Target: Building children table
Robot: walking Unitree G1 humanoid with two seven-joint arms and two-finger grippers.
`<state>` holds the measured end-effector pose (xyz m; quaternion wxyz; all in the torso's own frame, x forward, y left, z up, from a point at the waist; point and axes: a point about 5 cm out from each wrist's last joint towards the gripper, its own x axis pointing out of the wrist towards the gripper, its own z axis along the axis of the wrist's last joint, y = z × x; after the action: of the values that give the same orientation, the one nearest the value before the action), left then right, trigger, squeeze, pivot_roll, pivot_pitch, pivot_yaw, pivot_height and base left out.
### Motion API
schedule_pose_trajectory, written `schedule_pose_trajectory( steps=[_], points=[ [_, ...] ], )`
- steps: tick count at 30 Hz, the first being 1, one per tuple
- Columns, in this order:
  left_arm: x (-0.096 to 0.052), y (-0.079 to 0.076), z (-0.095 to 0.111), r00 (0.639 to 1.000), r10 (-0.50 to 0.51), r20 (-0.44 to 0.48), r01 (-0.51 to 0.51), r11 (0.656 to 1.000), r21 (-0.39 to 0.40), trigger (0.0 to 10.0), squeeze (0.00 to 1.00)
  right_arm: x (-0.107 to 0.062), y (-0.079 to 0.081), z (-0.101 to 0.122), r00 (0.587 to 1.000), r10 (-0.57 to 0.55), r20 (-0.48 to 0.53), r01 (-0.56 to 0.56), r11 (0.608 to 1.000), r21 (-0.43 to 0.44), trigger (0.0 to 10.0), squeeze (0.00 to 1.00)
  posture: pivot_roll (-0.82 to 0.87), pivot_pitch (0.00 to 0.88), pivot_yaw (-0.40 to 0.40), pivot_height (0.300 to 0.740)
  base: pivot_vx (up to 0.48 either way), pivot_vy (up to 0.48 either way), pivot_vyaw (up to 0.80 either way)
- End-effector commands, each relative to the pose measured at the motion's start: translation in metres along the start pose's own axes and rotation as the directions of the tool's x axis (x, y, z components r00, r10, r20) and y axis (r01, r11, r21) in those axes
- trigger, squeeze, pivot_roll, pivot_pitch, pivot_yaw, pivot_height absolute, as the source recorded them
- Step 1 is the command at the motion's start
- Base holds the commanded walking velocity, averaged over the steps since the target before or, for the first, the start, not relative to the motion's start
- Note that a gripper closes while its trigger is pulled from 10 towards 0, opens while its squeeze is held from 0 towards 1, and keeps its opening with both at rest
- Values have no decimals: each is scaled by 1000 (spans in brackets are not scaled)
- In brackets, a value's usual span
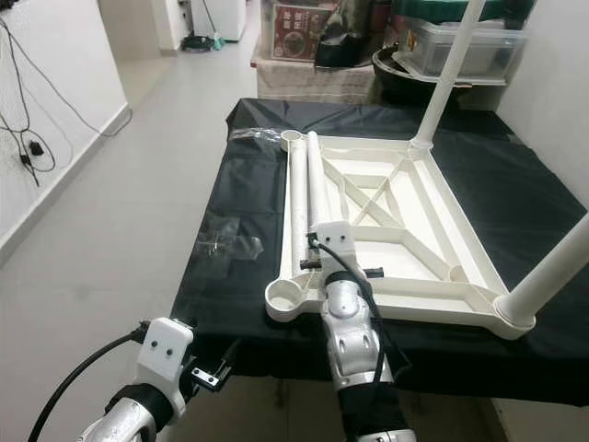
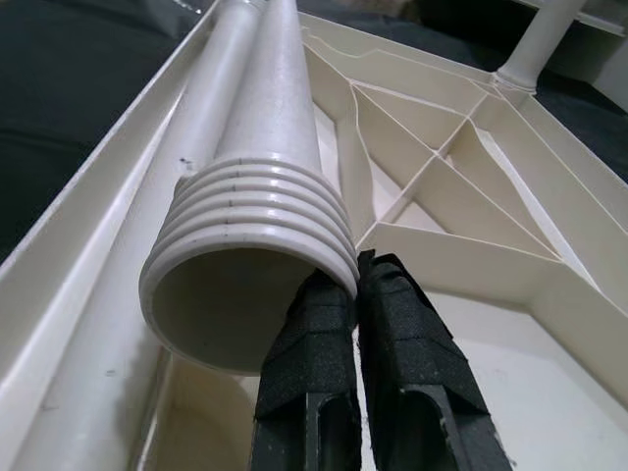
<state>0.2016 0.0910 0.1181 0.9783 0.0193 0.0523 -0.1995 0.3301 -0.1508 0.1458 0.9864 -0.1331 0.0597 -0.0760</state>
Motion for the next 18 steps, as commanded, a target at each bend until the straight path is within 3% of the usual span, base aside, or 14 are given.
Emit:
schedule_pose_trajectory(
  steps=[1, 2, 3, 4, 5, 10, 11, 13, 14, 18],
  points=[
    [-1, 0, -1, 1000, -3, -7, 3, 1000, -9, 10000, 0, 1, -2, -6, 1000, 15, -18, -15, 1000, 4, 0, 0, 44, 77, -60, 740, 0, 0, 0],
    [-1, 0, -1, 1000, -3, -7, 3, 1000, -9, 10000, 0, 1, -2, -6, 1000, 15, -18, -15, 1000, 4, 0, 0, 44, 77, -60, 740, 0, 0, 0],
    [-1, 0, -1, 1000, -3, -7, 3, 1000, -9, 10000, 0, 1, -3, -8, 999, 23, -25, -23, 1000, -2, 2431, 0, 44, 78, -59, 740, 0, 0, 0],
    [-1, 0, -1, 1000, -3, -7, 3, 1000, -9, 10000, 0, 1, -3, -8, 999, 23, -25, -23, 1000, -2, 2431, 0, 44, 78, -59, 740, 0, 0, 0],
    [-1, 0, -1, 1000, -3, -7, 3, 1000, -9, 10000, 0, 1, -3, -10, 999, 37, -25, -37, 999, -10, 10000, 0, 44, 79, -56, 740, 0, 0, 0],
    [-1, 1, -1, 1000, -3, -7, 3, 1000, -9, 10000, 0, 1, -3, -10, 999, 38, -22, -39, 999, -8, 10000, 0, 44, 82, -58, 740, 0, 0, 0],
    [-1, 1, -1, 1000, -3, -7, 3, 1000, -9, 10000, 0, 1, 0, -9, 999, 49, -10, -49, 999, 0, 10000, 1000, 47, 85, -56, 740, 0, 0, 0],
    [-1, 1, -1, 1000, -2, -7, 2, 1000, -9, 10000, 0, 1, 2, -7, 998, 60, 8, -60, 998, 10, 10000, 961, 47, 88, -58, 740, 0, 0, 0],
    [-1, 1, -1, 1000, -1, -7, 1, 1000, -9, 10000, 0, 2, 4, -4, 998, 65, 26, -66, 998, 17, 10000, 0, 47, 90, -58, 740, 0, 0, 0],
    [-1, 1, -1, 1000, 1, -7, -1, 1000, -11, 10000, 0, 6, 7, 2, 995, 83, 56, -84, 996, 10, 10000, 0, 47, 93, -59, 740, 0, 0, 0]
  ],
)
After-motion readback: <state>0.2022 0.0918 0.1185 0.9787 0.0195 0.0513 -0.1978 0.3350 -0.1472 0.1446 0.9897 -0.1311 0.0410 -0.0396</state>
